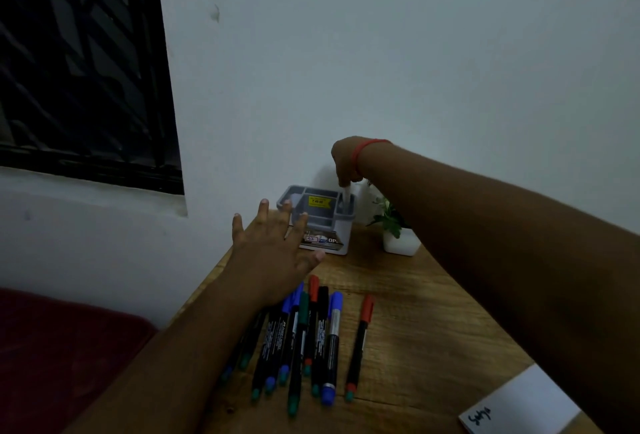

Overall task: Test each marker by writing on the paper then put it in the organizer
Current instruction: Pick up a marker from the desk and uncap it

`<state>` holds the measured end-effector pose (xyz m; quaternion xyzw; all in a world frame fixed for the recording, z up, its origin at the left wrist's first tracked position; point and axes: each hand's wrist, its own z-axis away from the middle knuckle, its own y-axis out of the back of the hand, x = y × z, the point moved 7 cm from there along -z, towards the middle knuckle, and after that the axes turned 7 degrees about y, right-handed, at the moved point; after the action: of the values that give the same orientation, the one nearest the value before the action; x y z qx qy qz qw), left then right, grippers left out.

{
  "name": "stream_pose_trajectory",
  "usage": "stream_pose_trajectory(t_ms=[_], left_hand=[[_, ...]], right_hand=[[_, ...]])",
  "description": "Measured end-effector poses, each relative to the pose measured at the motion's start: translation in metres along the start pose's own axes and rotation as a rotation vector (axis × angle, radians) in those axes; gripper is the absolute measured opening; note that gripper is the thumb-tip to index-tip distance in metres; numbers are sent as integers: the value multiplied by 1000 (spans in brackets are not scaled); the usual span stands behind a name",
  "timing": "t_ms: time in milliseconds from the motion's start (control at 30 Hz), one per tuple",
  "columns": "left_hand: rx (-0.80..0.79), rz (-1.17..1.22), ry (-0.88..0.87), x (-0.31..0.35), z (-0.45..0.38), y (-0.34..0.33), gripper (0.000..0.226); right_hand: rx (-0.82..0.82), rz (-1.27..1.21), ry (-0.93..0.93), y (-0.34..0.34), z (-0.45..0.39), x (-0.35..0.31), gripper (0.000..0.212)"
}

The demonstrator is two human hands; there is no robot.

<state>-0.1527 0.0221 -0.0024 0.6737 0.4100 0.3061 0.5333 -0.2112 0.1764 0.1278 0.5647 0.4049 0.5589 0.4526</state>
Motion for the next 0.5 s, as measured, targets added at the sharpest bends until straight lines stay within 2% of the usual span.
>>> stream_pose_trajectory(t_ms=[33,100,200,267,367,500], left_hand=[[0,-5,-3,0,0,0,84],[3,-8,-7,1,1,0,83],[-3,-19,-17,2,-1,-1,95],[-14,-12,-25,5,0,2,94],[72,-1,-96,18,5,17,76],[240,201,-250,47,22,40,33]], right_hand=[[20,5,8,0,1,0,18],[99,-1,29,2,5,2,30],[329,-92,86,16,24,7,36],[472,-152,126,23,53,7,39],[598,-242,193,17,118,7,41],[579,-298,199,-27,209,25,36]])
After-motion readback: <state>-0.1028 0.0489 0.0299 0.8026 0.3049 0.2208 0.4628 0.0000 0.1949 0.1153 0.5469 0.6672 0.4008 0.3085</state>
